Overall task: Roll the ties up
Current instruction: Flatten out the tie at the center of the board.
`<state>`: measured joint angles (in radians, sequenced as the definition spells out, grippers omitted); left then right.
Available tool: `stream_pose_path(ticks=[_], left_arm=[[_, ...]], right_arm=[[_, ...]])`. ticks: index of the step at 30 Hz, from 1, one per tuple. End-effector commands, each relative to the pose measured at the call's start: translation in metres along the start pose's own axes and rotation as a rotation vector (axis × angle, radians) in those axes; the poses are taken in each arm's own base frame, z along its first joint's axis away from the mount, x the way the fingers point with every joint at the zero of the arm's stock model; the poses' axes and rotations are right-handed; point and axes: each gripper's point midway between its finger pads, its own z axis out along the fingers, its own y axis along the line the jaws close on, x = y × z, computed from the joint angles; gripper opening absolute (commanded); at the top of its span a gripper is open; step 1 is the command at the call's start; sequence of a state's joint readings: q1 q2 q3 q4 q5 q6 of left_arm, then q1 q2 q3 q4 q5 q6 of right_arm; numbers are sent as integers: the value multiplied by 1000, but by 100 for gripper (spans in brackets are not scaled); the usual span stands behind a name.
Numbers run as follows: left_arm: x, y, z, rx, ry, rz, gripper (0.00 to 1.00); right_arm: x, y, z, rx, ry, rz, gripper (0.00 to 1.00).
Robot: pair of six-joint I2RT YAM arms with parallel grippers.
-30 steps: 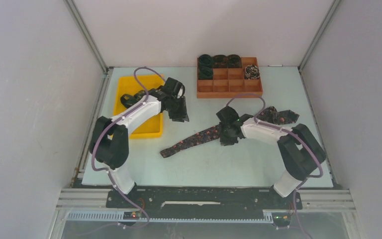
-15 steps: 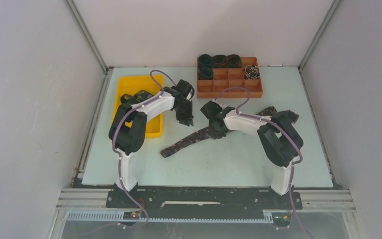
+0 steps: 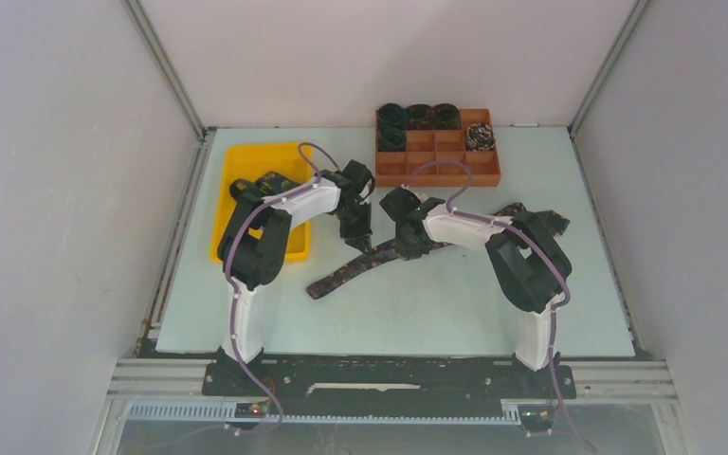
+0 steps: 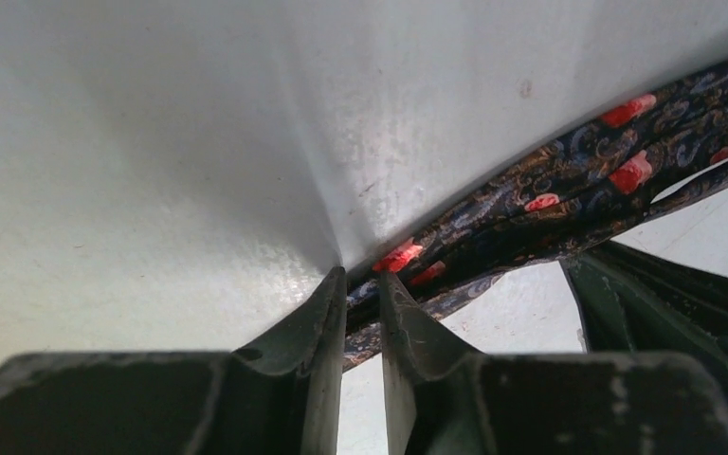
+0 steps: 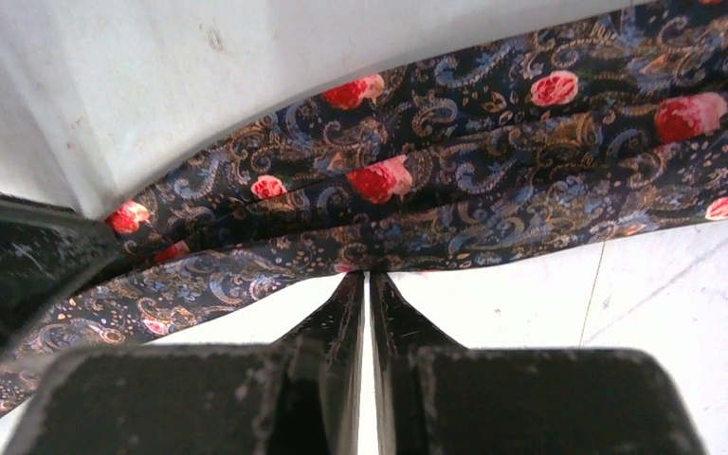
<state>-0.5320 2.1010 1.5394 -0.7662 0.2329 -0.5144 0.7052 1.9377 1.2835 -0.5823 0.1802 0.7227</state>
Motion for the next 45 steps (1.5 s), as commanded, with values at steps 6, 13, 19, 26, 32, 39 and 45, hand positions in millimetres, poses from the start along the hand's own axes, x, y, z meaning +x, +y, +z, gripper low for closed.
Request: stream_pose_path(ticks=[6, 13, 19, 26, 32, 39, 45], left_arm=[[20, -18, 0, 60, 62, 81, 23], [30, -16, -12, 44, 57, 116, 22], [19, -2, -28, -37, -13, 130, 22], [-13, -6, -64, -96, -148, 167, 27], [-37, -48, -55, 25, -148, 176, 27], [-57, -89, -29, 113, -131, 180, 27], [-64, -103, 0, 155, -86, 163, 25]], right_arm=[[-33, 11, -8, -43, -50, -62, 9], [-43, 13, -35, -104, -42, -95, 9], [-33, -3, -66, -118, -18, -121, 10], [-41, -65, -70, -43, -31, -2, 10], [-31, -93, -58, 35, -25, 8, 10], [-20, -88, -22, 42, 24, -17, 9], [-18, -90, -1, 66, 55, -24, 8]])
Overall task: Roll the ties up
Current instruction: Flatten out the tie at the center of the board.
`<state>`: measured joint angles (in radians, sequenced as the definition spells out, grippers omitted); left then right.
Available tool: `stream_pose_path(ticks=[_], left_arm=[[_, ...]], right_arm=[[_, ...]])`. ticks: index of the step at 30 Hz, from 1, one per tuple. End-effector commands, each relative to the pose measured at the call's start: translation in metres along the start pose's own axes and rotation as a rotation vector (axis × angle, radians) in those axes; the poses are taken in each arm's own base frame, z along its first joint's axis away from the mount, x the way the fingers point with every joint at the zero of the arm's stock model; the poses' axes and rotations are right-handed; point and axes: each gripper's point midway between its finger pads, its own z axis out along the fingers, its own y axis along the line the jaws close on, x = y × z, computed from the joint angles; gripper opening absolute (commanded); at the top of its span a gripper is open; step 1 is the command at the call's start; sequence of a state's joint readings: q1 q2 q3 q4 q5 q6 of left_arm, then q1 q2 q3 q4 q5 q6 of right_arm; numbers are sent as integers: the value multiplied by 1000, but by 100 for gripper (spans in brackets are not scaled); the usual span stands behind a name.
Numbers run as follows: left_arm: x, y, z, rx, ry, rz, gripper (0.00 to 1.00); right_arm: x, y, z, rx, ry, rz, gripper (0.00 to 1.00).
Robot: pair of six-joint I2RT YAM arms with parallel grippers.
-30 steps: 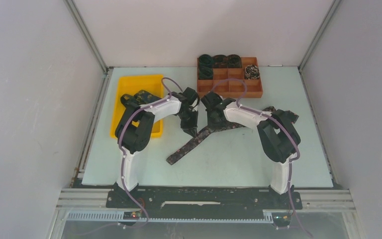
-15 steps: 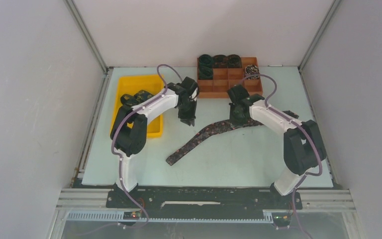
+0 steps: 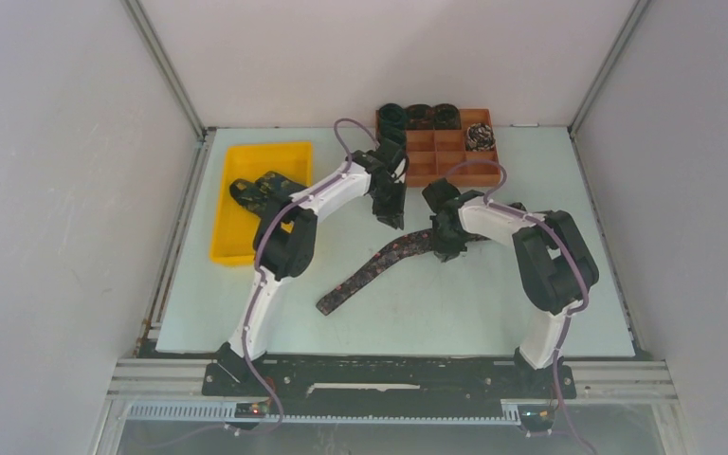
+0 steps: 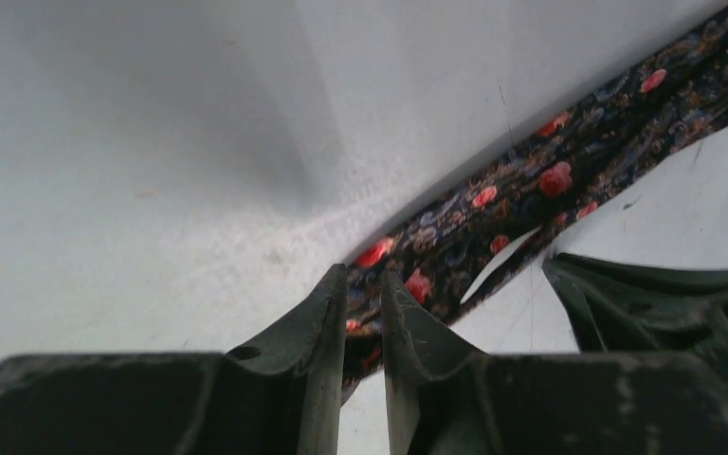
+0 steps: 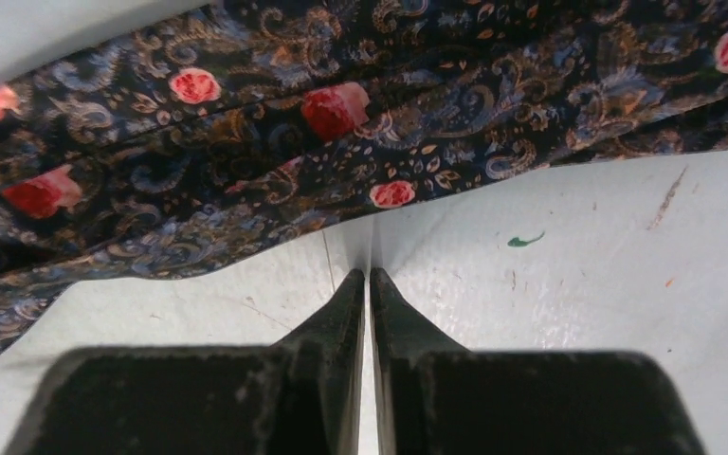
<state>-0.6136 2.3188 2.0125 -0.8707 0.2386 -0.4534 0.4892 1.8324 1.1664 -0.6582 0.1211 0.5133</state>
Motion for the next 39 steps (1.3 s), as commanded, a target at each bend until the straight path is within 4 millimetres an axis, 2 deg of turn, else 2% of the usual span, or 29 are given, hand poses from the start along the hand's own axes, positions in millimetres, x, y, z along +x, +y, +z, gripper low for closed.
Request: stream_pose_path(ticks=[1, 4, 13, 19, 25, 28, 32, 35, 39], left_arm=[[-6, -24, 8, 77, 15, -9, 25], [2, -30, 17, 88, 39, 2, 24], [37, -34, 30, 112, 114, 14, 23], [46, -29, 27, 104, 128, 29, 22], [40, -23, 16, 68, 99, 44, 22], [32, -20, 0, 42, 57, 58, 23], [18, -17, -25, 8, -10, 81, 29], [16, -14, -36, -15, -33, 94, 33], [17, -14, -49, -26, -53, 101, 34]], right_arm=[[-14, 6, 10, -7, -35, -6, 8], [-16, 10, 16, -14, -25, -9, 8], [-49, 27, 18, -57, -75, -43, 6], [-61, 28, -2, -84, -101, -55, 6], [-54, 24, -30, -119, -70, -65, 7], [-55, 11, -42, -117, -74, -37, 7], [-71, -18, -53, -113, -115, 54, 6], [-82, -49, -48, -73, -131, 131, 6], [-83, -93, -29, 10, -107, 221, 5]])
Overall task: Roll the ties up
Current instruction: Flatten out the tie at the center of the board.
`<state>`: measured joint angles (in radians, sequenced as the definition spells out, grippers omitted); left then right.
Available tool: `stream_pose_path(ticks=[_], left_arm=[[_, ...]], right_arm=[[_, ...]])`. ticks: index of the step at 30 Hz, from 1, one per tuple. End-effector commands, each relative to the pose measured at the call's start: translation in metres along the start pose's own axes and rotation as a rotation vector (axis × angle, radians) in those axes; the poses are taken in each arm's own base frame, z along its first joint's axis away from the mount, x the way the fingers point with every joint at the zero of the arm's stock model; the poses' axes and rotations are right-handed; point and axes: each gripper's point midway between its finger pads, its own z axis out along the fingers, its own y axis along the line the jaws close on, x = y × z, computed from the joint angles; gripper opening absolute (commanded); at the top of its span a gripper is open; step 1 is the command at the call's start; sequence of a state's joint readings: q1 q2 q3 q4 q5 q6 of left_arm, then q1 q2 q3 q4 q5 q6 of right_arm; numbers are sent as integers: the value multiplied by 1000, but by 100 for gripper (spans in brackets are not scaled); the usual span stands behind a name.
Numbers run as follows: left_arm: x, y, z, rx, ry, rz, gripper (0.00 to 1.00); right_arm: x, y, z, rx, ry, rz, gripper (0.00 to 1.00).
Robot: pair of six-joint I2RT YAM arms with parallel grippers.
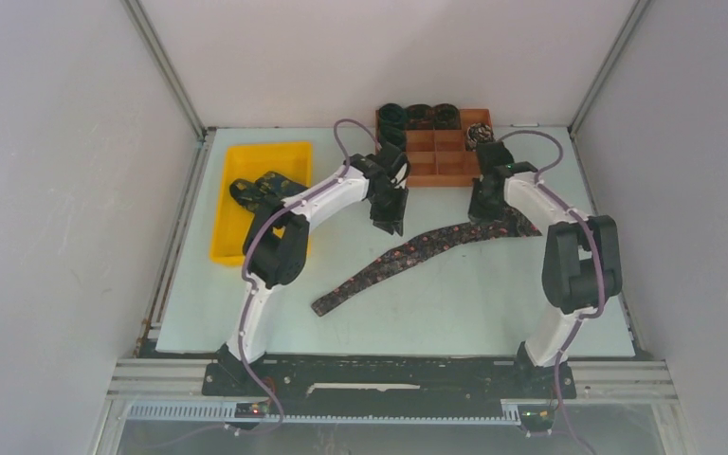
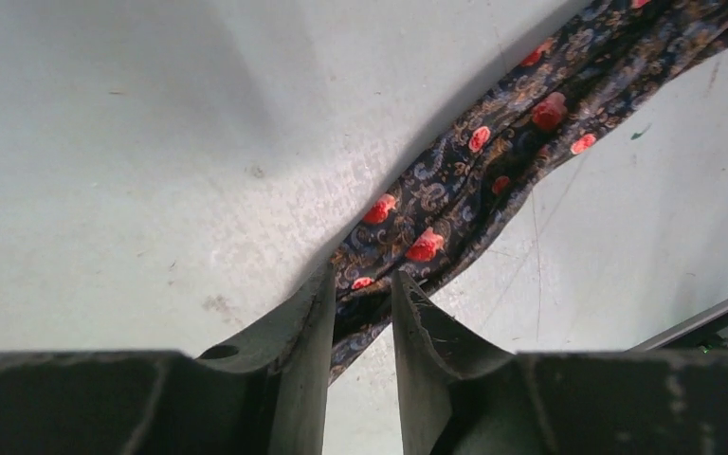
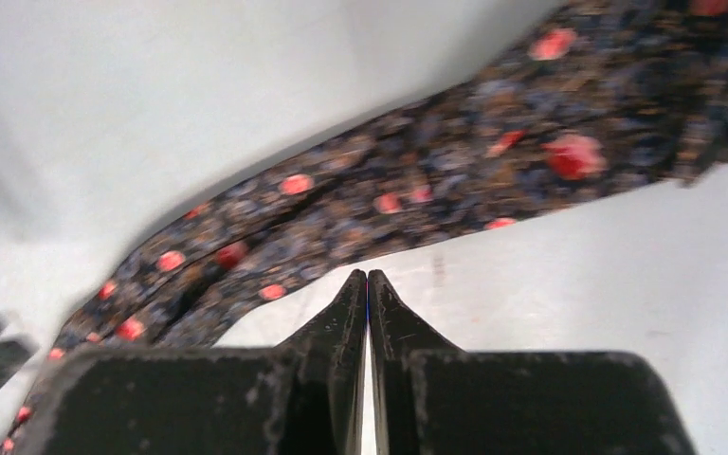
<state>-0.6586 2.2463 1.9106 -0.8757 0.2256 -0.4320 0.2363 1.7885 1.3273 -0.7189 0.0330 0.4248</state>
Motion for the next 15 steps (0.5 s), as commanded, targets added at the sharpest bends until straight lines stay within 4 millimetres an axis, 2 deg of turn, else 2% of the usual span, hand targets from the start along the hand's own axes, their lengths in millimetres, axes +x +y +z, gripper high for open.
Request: stream_pose_path(ticks=[1, 5, 7, 10, 15], left_arm=[[-11, -5, -46, -20, -100, 51, 34], [-8, -20, -70, -35, -156, 99, 33], [-2, -32, -73, -14, -160, 114, 32], [9, -47, -61, 26, -142, 132, 31], [29, -54, -28, 48, -78, 137, 29]], right_arm=[[-6, -46, 11, 99, -1, 70, 5], [-3, -80, 19, 169, 8, 135, 5], [-6, -95, 19, 210, 2, 167, 5], [-12, -110, 22, 257, -23, 189, 7], [-17, -118, 31, 265, -25, 205, 8]])
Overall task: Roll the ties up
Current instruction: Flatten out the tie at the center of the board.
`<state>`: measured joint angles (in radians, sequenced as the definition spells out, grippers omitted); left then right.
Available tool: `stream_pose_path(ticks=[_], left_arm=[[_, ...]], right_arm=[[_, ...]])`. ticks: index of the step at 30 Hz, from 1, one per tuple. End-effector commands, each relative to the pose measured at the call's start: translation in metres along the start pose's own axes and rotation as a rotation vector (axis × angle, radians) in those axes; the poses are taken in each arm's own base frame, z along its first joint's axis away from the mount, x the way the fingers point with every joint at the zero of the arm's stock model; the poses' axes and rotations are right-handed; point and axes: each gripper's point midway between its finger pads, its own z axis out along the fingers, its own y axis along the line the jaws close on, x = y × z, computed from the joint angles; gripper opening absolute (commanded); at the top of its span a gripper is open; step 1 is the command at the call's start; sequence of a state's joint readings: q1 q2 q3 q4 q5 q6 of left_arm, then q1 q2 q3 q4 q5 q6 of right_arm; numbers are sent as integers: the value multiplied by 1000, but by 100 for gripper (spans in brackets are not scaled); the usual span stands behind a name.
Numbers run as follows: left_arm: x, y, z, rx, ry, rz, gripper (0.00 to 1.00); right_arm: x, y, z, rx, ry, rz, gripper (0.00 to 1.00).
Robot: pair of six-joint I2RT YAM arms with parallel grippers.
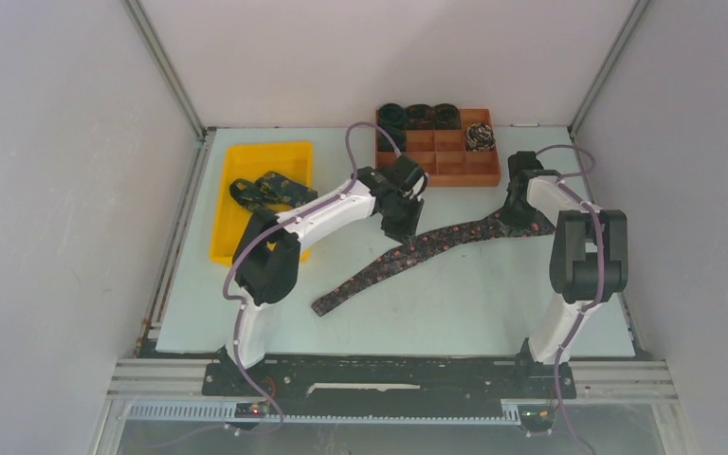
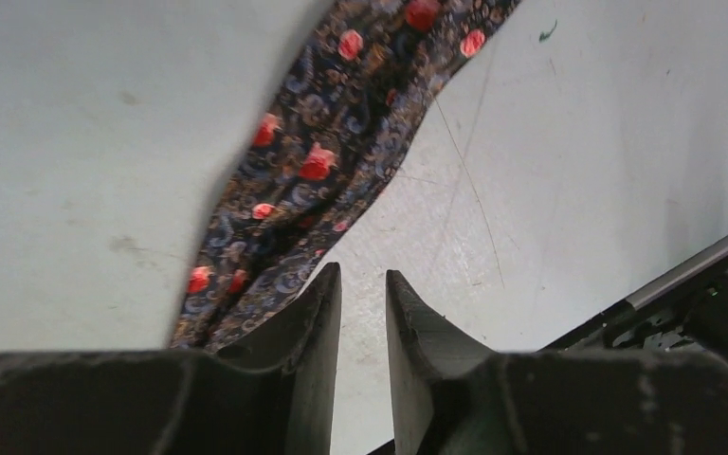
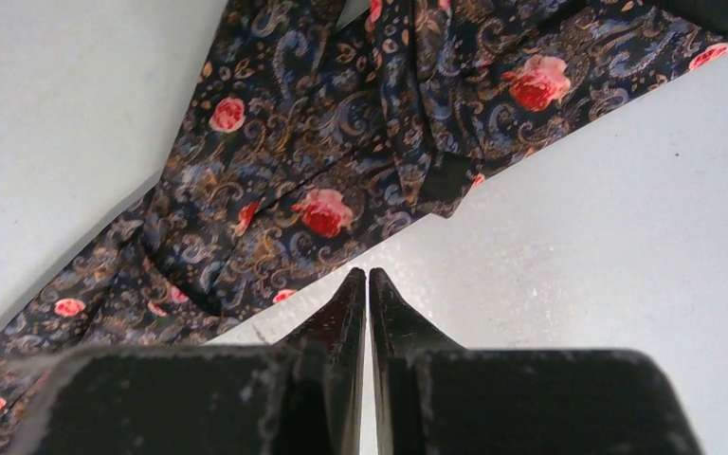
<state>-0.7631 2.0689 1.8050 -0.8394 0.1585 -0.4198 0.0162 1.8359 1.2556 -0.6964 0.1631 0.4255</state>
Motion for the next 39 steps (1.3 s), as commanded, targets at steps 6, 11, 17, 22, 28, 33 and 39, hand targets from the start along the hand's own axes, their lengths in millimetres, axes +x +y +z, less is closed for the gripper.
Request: stream_pose_path(ticks=[6, 11, 17, 22, 28, 33, 39], left_arm=[[31, 3, 34, -4, 52, -5, 28], [48, 23, 45, -73, 87, -15, 27], [59, 50, 50, -145, 102, -59, 25], [62, 57, 50, -154, 101, -79, 24], [69, 63, 47, -164, 108, -97, 24], [72, 67, 41, -169, 107, -104, 24], [67, 68, 31, -168, 84, -102, 23]], right_arm=[[-24, -4, 19, 65, -47, 7, 8], [-40, -33, 26, 183, -56, 42, 7], [-58, -62, 22, 235, -67, 105, 7], [-86, -72, 19, 236, -92, 150, 7], [-120, -83, 33, 257, -93, 170, 7], [-139, -82, 20, 241, -113, 189, 7], [-118, -55, -10, 184, -148, 144, 7]])
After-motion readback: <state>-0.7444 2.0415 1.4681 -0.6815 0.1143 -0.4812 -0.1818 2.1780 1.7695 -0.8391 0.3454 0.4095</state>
